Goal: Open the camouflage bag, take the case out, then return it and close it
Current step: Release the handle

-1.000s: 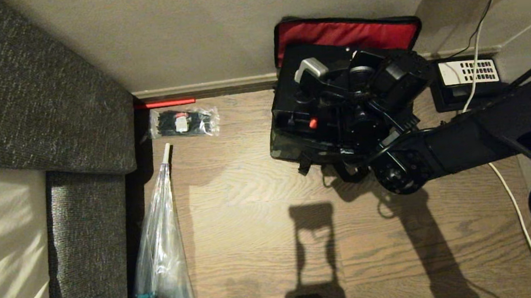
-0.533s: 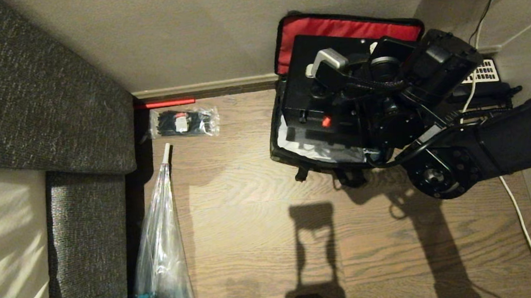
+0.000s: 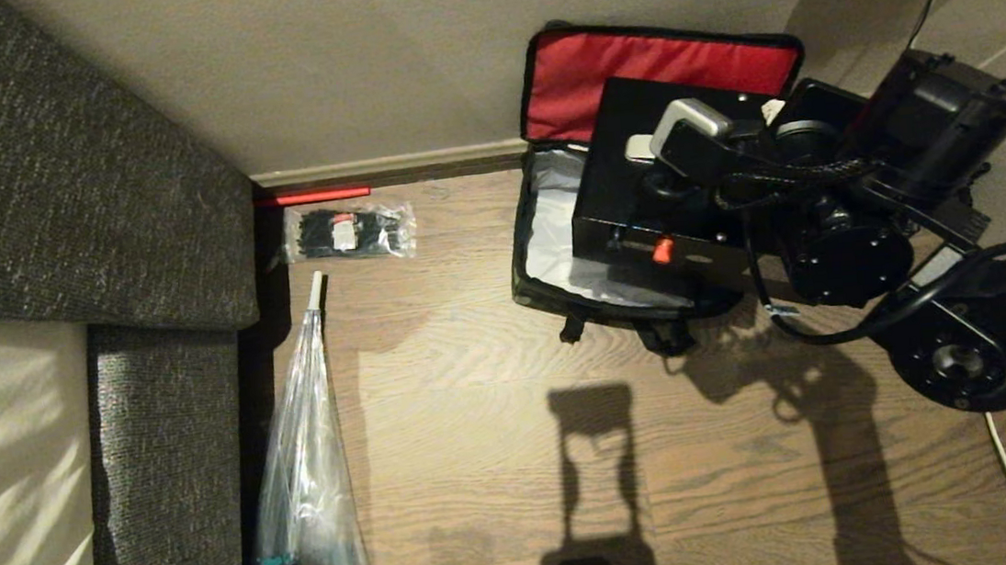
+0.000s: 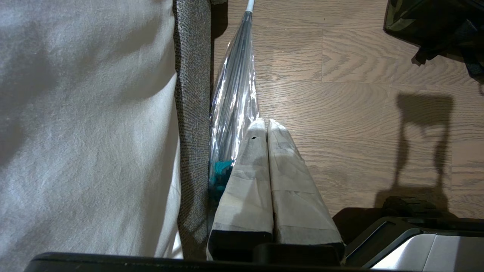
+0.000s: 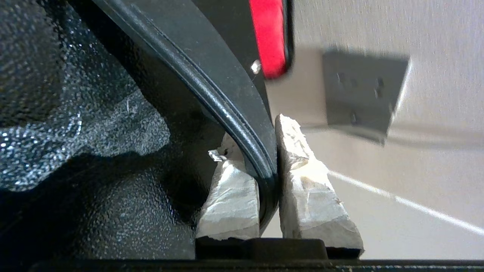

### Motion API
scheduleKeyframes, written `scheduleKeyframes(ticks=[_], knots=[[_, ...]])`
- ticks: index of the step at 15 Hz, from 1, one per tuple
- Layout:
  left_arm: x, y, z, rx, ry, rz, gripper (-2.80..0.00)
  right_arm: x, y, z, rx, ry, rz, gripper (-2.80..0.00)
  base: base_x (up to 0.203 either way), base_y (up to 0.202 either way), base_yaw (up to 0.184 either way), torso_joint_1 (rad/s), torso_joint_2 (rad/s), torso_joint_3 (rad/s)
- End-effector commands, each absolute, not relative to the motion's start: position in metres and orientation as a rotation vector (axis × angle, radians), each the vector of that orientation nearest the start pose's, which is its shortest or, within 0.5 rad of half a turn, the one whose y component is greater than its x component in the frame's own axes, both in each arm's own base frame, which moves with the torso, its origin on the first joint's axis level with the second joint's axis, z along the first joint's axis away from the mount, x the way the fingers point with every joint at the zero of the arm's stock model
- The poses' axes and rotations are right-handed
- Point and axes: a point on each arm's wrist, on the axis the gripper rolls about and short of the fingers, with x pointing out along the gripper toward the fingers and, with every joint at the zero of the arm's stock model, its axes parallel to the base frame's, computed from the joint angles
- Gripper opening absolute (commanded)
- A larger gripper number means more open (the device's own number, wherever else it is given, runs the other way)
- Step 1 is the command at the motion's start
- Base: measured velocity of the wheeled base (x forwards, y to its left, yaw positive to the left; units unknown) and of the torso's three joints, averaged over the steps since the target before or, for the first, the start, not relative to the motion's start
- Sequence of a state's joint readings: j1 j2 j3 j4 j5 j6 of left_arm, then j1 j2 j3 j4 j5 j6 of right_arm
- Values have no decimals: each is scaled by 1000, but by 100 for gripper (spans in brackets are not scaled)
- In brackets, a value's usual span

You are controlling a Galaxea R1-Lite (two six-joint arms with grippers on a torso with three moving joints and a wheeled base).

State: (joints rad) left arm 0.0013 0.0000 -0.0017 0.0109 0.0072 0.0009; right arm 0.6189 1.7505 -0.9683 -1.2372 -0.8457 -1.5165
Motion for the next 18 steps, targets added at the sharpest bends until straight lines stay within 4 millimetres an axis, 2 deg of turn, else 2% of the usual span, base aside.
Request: scheduleKeyframes(ticks=[1, 8, 18], knots=[[-23, 0, 75, 2, 8, 9, -280, 253, 150, 272, -1185, -84, -453, -280, 0, 0, 0, 0, 0, 0], [-23, 0, 75, 2, 8, 9, -280, 239, 104, 270, -1203, -5, -548, -280, 0, 0, 0, 0, 0, 0], [-23, 0, 75, 2, 8, 9, -280, 218, 52, 265, -1222, 114, -680, -280, 0, 0, 0, 0, 0, 0]])
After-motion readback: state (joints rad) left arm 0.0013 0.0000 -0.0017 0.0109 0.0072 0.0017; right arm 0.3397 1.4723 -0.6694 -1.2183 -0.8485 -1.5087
